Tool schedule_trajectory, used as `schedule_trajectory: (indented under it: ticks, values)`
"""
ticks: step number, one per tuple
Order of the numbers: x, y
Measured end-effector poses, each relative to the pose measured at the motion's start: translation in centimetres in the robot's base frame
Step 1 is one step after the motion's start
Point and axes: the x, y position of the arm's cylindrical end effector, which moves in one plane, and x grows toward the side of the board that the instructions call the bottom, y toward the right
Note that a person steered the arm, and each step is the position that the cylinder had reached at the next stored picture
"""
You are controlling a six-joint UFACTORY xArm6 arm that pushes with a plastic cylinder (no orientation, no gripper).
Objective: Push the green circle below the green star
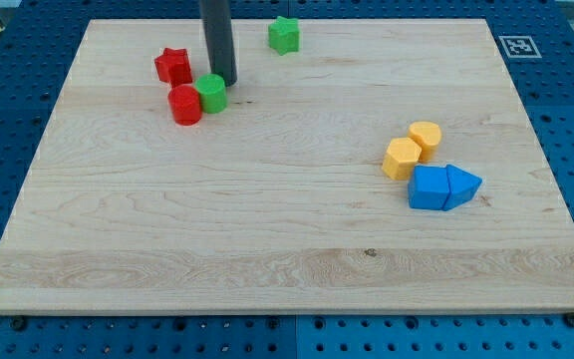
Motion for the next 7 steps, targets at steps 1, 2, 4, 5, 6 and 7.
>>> schedule_trajectory:
  ticks: [1,2,4,5,6,7]
  values:
    - [1.2,1.3]
    - [1.4,5.8]
    - [10.8,5.5]
    - [10.7,3.0]
    - [9.2,0.2]
    - [9.1,-5.1]
